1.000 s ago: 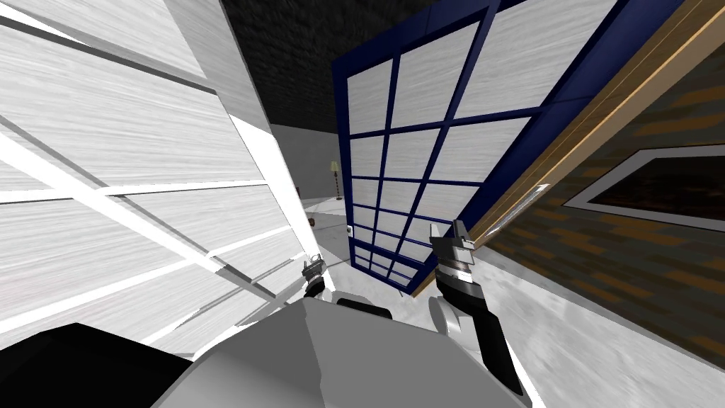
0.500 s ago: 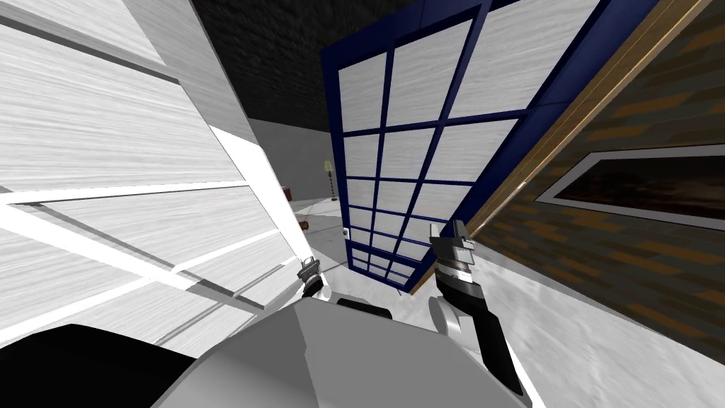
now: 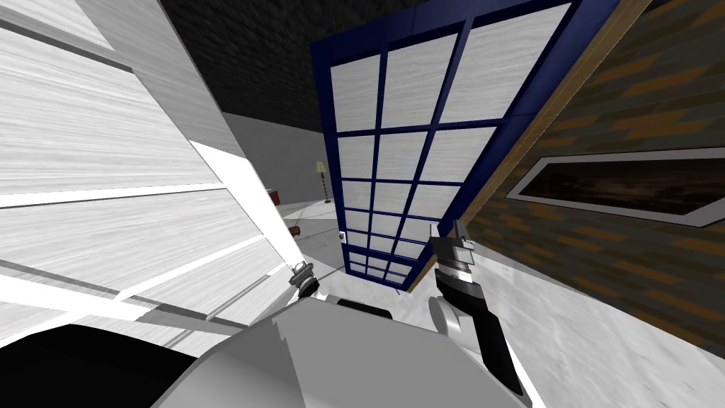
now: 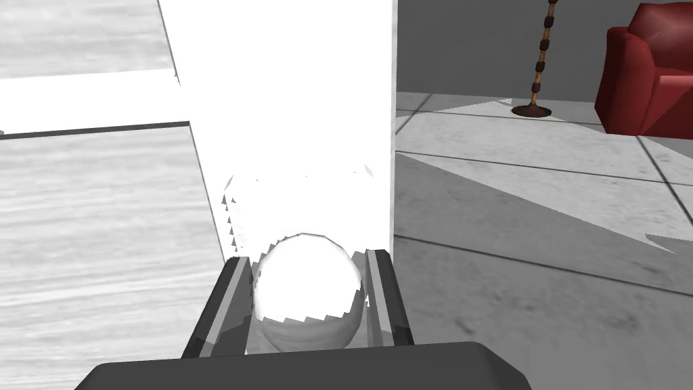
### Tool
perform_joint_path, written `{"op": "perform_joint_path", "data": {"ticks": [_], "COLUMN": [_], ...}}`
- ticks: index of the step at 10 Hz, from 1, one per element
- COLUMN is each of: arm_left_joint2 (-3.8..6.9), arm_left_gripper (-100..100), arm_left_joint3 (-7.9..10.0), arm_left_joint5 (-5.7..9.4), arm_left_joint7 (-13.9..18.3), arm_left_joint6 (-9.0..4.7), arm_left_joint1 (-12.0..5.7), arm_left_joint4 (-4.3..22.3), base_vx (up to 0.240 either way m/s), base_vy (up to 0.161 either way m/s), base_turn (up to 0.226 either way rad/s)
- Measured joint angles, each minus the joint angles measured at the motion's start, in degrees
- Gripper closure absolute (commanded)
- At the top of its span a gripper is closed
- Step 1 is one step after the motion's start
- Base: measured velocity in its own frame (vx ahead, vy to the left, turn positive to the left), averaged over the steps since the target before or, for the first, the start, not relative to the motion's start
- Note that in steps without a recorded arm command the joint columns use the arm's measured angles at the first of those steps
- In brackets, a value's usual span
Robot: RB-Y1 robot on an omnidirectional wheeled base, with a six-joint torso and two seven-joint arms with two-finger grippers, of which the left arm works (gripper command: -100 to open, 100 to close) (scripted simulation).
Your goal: Push the door open
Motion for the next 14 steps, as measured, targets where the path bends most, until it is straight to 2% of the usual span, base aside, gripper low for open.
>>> {"op": "perform_joint_path", "data": {"ticks": [2, 3, 4, 7, 8, 9, 10, 11, 14], "arm_left_joint2": [-0.35, -0.52, -0.55, 1.16, 1.70, 1.47, 1.61, 1.93, 1.01], "arm_left_gripper": [100, 100, 100, 100, 100, 100, 100, 100, 100], "arm_left_joint3": [2.22, 3.34, 3.47, 6.46, 7.51, 8.03, 9.07, 10.25, 13.13], "arm_left_joint5": [1.09, 1.57, 1.63, 4.30, 5.05, 5.47, 6.23, 7.14, 9.57], "arm_left_joint7": [-0.8, -0.8, -0.8, -1.6, -1.3, -2.2, -3.1, -3.0, -4.4], "arm_left_joint6": [-0.49, -1.16, -1.34, -3.47, -5.03, -5.14, -5.73, -6.84, -8.59], "arm_left_joint1": [-0.72, -1.28, -1.36, -2.80, -3.83, -2.72, -3.32, -3.79, -4.31], "arm_left_joint4": [0.6, 1.6, 1.7, 3.8, 5.5, 2.9, 2.9, 4.1, 3.8], "base_vx": [0.038, 0.015, 0.029, 0.050, 0.041, 0.048, 0.046, 0.031, 0.019], "base_vy": [0.053, 0.028, 0.074, 0.185, 0.159, 0.119, 0.145, 0.154, 0.143], "base_turn": [-0.159, -0.042, -0.177, -0.185, -0.091, -0.100, -0.219, -0.128, -0.132]}}
